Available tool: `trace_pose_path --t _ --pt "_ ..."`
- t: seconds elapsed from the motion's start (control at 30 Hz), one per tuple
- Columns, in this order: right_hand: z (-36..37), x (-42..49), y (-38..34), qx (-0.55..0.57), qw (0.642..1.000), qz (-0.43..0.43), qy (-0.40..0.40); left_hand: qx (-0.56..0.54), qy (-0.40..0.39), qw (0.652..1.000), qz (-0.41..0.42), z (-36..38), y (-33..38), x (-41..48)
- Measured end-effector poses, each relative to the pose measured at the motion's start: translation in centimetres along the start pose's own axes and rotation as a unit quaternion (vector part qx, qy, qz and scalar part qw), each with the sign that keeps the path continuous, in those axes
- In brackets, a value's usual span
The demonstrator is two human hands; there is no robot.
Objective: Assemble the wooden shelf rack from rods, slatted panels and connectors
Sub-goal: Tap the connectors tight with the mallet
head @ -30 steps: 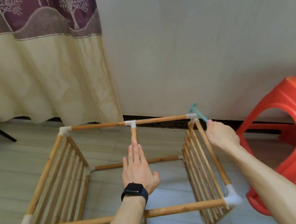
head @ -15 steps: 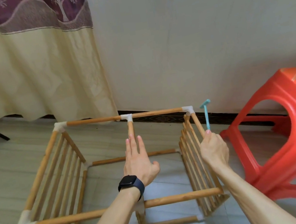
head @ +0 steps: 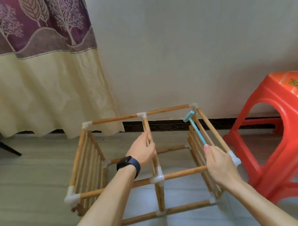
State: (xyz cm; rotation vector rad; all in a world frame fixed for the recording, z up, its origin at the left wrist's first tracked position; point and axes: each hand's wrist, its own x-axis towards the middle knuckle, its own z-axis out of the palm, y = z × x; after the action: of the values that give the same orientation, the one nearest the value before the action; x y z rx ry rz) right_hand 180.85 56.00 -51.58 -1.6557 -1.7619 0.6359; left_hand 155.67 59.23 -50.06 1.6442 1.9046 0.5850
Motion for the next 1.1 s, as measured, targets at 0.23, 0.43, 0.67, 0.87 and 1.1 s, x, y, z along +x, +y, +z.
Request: trace_pose_path --t 0.23,0.43,0.67,0.87,1.1 --pt "1.1 -8.9 0.2 -0.018 0.992 -0.113 -0.047 0.172 0.032 0.984 -0.027 1.7 -5.0 -11.2" --pt "2.0 -11.6 0.4 -0.154 0.971 -0.151 -0.104 0.25 0.025 0.968 -0.03 3.0 -6.7 -13.6" --pt "-1.0 -10.1 -3.6 -0.118 0.969 -0.193 -0.099 0.24 0.01 0.97 -0.03 2.7 -6.7 -13.4" --pt "-0.8 -11.3 -4.2 -0.121 0.972 -0.179 -0.088 0.25 0.013 0.968 -0.037 3.0 -6.7 -13.2" --pt "-1.6 -10.2 -5.3 0.045 0.977 -0.208 -0.002 0.26 0.016 0.965 -0.037 3.1 -6.8 -13.3"
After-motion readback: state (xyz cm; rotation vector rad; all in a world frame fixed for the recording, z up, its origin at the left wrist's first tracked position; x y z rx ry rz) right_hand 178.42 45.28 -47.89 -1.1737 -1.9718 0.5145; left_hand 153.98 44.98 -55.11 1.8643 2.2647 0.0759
